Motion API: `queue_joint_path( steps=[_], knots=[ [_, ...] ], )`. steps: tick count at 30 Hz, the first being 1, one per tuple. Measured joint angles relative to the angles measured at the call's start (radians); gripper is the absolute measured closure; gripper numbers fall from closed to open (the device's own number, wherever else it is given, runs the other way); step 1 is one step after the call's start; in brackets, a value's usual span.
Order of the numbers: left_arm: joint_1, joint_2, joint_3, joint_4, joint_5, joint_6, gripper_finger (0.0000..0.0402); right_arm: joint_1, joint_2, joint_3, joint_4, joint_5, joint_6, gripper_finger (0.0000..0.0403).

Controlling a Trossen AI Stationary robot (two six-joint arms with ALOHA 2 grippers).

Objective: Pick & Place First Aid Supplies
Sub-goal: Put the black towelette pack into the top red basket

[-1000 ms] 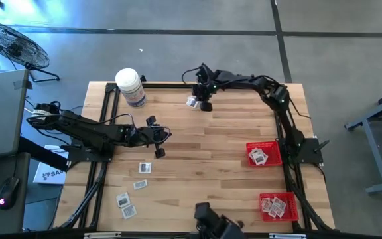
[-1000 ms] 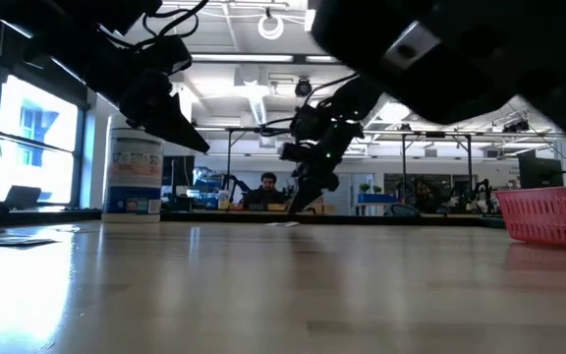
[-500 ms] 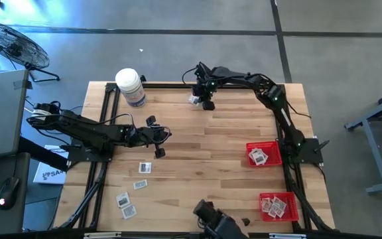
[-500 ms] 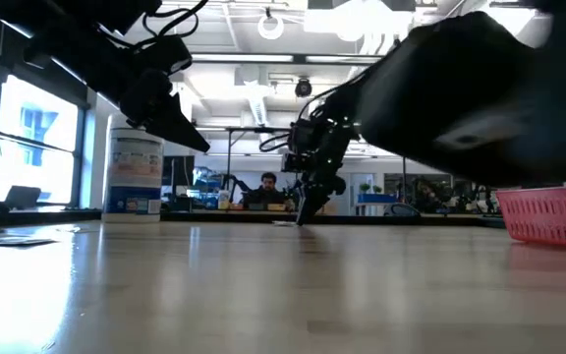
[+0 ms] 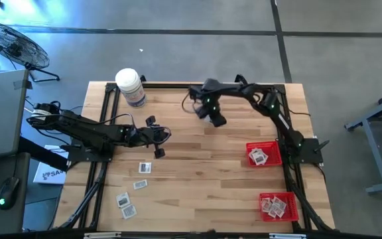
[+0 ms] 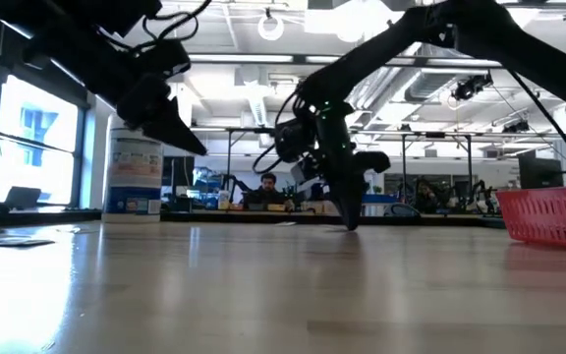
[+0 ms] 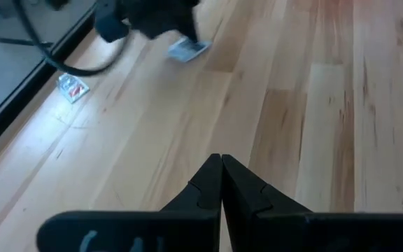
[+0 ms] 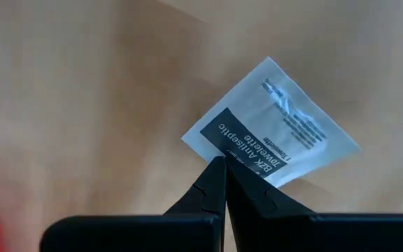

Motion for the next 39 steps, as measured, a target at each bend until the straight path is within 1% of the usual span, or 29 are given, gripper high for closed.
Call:
queue_joint_path(
  steps=[3,8,11,14,16,18,21,23,24,26,28,30,32,35,37,39],
  knots=[
    [0.000,0.000,0.000,-0.024,0.016,0.000,0.0401,0.062,0.001,-0.001,-0.052,0.050,0.021,0.0403],
    [0.000,-0.002,0.000,-0.049,0.054,0.000,0.0401,0.162,-0.020,-0.003,-0.077,0.070,0.025,0.0403],
    [0.000,-0.029,0.009,-0.151,0.067,-0.002,0.0401,0.217,-0.070,-0.002,-0.076,0.077,0.061,0.0403],
    [0.000,-0.073,0.019,-0.291,0.070,-0.053,0.0401,0.264,-0.126,-0.021,-0.073,0.079,0.120,0.0403],
    [0.000,-0.099,0.019,-0.325,0.069,-0.081,0.0401,0.289,-0.175,-0.053,-0.058,0.077,0.172,0.0403],
    [0.000,-0.121,0.017,-0.319,0.068,-0.086,0.0401,0.310,-0.235,-0.111,-0.017,0.077,0.234,0.0403],
    [0.000,-0.127,0.017,-0.274,0.067,-0.086,0.0401,0.338,-0.325,-0.254,0.114,0.077,0.351,0.0403],
    [0.000,-0.127,0.017,-0.249,0.068,-0.085,0.0401,0.353,-0.389,-0.368,0.240,0.094,0.450,0.0403],
    [0.000,-0.127,0.017,-0.238,0.067,-0.085,0.0401,0.359,-0.416,-0.423,0.308,0.115,0.508,0.0403],
    [0.000,-0.122,0.017,-0.231,0.067,-0.085,0.0401,0.367,-0.465,-0.521,0.431,0.192,0.618,0.0399],
    [0.000,-0.121,0.016,-0.232,0.067,-0.084,0.0401,0.373,-0.500,-0.593,0.520,0.278,0.679,0.0390],
    [0.000,-0.121,0.016,-0.224,0.067,-0.083,0.0401,0.374,-0.534,-0.645,0.595,0.309,0.726,0.0374],
    [0.000,-0.121,0.016,-0.218,0.067,-0.083,0.0401,0.371,-0.557,-0.679,0.687,0.309,0.781,0.0353],
    [0.000,-0.121,0.016,-0.212,0.067,-0.083,0.0401,0.365,-0.562,-0.718,0.825,0.310,0.877,0.0315],
    [0.000,-0.121,0.016,-0.214,0.067,-0.083,0.0401,0.363,-0.559,-0.749,0.931,0.328,0.931,0.0291],
    [0.000,-0.121,0.016,-0.213,0.067,-0.083,0.0401,0.359,-0.559,-0.790,1.022,0.345,0.954,0.0272]
  ],
)
